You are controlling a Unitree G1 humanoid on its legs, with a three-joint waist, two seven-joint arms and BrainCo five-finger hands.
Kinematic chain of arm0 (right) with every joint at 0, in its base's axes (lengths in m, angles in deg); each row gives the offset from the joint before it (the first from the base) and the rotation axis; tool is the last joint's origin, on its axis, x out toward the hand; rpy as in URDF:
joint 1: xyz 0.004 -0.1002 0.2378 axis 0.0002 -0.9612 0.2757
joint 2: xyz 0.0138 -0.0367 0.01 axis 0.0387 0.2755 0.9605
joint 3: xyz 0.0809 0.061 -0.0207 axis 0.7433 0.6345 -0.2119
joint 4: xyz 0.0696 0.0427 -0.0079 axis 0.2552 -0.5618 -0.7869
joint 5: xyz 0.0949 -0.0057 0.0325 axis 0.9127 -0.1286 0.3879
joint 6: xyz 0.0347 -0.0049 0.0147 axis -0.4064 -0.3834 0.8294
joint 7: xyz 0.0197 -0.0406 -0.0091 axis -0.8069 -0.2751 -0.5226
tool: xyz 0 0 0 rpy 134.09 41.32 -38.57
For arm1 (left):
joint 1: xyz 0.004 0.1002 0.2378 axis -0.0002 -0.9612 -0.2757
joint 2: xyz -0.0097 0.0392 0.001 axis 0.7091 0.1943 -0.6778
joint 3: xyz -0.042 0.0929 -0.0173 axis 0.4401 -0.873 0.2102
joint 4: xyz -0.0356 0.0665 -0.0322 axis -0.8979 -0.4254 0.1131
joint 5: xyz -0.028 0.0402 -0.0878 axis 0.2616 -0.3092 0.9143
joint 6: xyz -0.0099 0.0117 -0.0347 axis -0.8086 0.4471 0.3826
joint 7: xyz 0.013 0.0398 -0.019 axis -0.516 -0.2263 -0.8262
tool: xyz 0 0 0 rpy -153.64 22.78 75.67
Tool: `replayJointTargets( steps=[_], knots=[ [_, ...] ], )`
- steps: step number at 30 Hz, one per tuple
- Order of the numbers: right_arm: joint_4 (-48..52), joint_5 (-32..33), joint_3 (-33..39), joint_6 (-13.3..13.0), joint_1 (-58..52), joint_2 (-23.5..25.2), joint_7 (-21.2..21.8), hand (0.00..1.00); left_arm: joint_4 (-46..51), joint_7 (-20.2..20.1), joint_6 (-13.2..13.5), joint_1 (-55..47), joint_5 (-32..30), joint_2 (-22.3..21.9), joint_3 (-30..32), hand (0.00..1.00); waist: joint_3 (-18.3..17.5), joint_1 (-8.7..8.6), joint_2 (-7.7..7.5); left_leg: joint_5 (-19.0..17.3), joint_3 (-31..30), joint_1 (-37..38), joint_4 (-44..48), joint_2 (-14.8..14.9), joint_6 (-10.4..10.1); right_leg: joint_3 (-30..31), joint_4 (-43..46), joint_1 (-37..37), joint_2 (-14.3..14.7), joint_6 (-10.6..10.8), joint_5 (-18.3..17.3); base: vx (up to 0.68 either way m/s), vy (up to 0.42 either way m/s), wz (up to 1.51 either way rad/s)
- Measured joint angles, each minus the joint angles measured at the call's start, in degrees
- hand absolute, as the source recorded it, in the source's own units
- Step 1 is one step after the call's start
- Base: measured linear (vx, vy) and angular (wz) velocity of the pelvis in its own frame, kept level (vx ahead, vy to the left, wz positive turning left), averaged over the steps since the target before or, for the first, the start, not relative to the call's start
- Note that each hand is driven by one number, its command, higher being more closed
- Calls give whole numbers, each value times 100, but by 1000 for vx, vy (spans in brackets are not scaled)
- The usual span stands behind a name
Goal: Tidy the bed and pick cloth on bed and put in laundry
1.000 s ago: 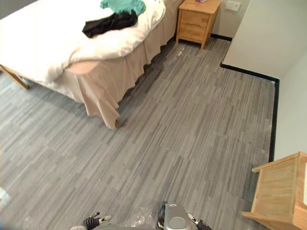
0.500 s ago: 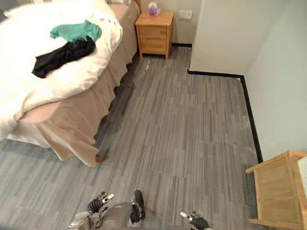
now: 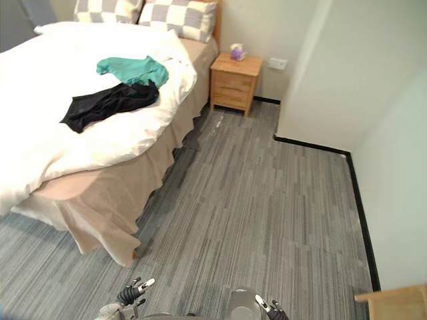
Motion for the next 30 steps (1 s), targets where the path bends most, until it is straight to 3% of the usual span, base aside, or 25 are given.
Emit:
replayJointTargets(
  steps=[2, 4, 5, 7, 9, 10, 11, 12, 14, 16, 18, 20, 21, 22, 23, 25, 30],
  knots=[
    [2, 1, -14, 0, -37, 64, -5, 0, 0, -19, -21, -87, -10, -41, 261, 0, 14, 29, -46, -340, -507, 68, 185, 170, -129, 367, -1521, -24, 215, 26, 774, 494, -367, 119],
    [9, 0, -20, -26, -77, 98, -10, 0, 16, -20, -14, -142, -25, -88, 505, 0, -16, 46, -106, -793, -822, 154, 477, 177, -197, 588, -1685, -72, 154, -6, 1006, 515, -456, 98],
    [11, -1, -16, -42, -82, -1, -5, 0, 13, -12, -13, -217, -50, -156, 569, 0, -66, 11, -20, -1049, -1000, 279, 578, 379, -293, 436, -1257, -63, 208, -180, 1335, 523, -437, 90],
    [7, -6, -20, -45, 11, -193, -18, 0, 25, -20, 2, -295, -73, -430, 672, 0, -167, 18, 358, -980, -870, 340, 707, 676, -513, 141, -720, -101, 370, -466, 776, 498, -342, 59],
    [4, -40, -42, -6, 42, -220, -37, 0, 69, 25, 100, -308, -99, -467, 718, 0, -168, 33, 355, -683, -690, 39, 1483, 740, -737, -121, -648, 137, 347, -618, 519, 508, -356, 67],
    [16, -74, -89, 49, 47, -223, -62, 0, 112, 46, 210, -322, -96, -459, 843, 0, -154, 43, 337, -383, -487, -455, 2590, 796, -878, -322, -816, 437, 331, -678, 367, 474, -340, 68],
    [17, -76, -131, 61, 49, -229, -74, 0, 132, 78, 251, -333, -99, -467, 891, 0, -132, 52, 303, -335, -417, -621, 2940, 868, -909, -385, -887, 542, 325, -706, 343, 446, -305, 87],
    [52, -77, -343, 135, 67, -280, -121, 0, 305, 282, 483, -400, -101, -481, 1001, 0, -64, 72, 297, -263, 137, -1265, 4355, 1201, -964, -726, -1231, 1141, 375, -770, 274, 438, -295, 83],
    [32, 9, -560, 338, 92, -322, -131, 0, 515, 518, 645, -434, -96, -462, 1046, 0, 16, 157, 178, -366, 954, -1739, 4984, 1527, -887, -1194, -1771, 2055, 382, -788, 264, 426, -307, 94],
    [17, 8, -614, 455, 232, -363, -123, 0, 587, 516, 629, -420, -94, -489, 1083, 0, 20, 281, 178, -397, 1580, -1952, 4523, 1555, -872, -1462, -2150, 2495, 373, -778, 269, 316, -197, 52],
    [7, 7, -633, 540, 332, -391, -113, 0, 621, 492, 595, -368, -101, -493, 1107, 0, 24, 268, 177, -361, 2052, -2035, 3743, 1452, -834, -1672, -2354, 2736, 360, -721, 262, 284, -73, 49],
    [1, -8, -629, 619, 377, -420, -82, 0, 623, 481, 518, -375, -114, -516, 1103, 0, 1, 253, 219, 521, 2613, -2025, 2044, 1163, -490, -1945, -2354, 2963, 377, -462, 108, 324, 7, 65],
    [-3, -13, -622, 623, 385, -442, -71, 0, 617, 480, 491, -399, -117, -537, 1104, 0, -9, 261, 262, 731, 2672, -2015, 1713, 1090, -264, -1960, -2340, 2981, 425, -408, 75, 266, 61, 73],
    [-67, -15, -596, 652, 413, -392, -61, 0, 594, 475, 473, -380, -114, -466, 1118, 0, -54, 268, 206, 666, 2695, -1770, 1228, 910, -138, -2031, -2305, 3016, 364, -323, 17, 302, 76, 75],
    [-127, -44, -598, 659, 525, -335, -37, 0, 562, 470, 467, -348, -114, -381, 1117, 0, -42, 262, 45, 805, 2693, -1619, 742, 687, -107, -2088, -2257, 2974, 262, -297, 2, 308, 79, 63],
    [-140, -65, -596, 637, 691, -242, -4, 0, 453, 470, 439, -332, -119, -301, 1120, 0, -5, 344, -94, 936, 2715, -1535, 403, 502, -106, -2130, -2208, 2953, 156, -285, 8, 217, 45, 28],
    [-135, -50, -576, 591, 725, -143, -38, 0, 439, 366, 240, -329, -353, -295, 1088, 0, -76, 370, -114, 1030, 2609, -1187, -49, 191, -92, -2299, -2199, 3253, 34, -69, 134, 106, 1, 30]
  ],
)
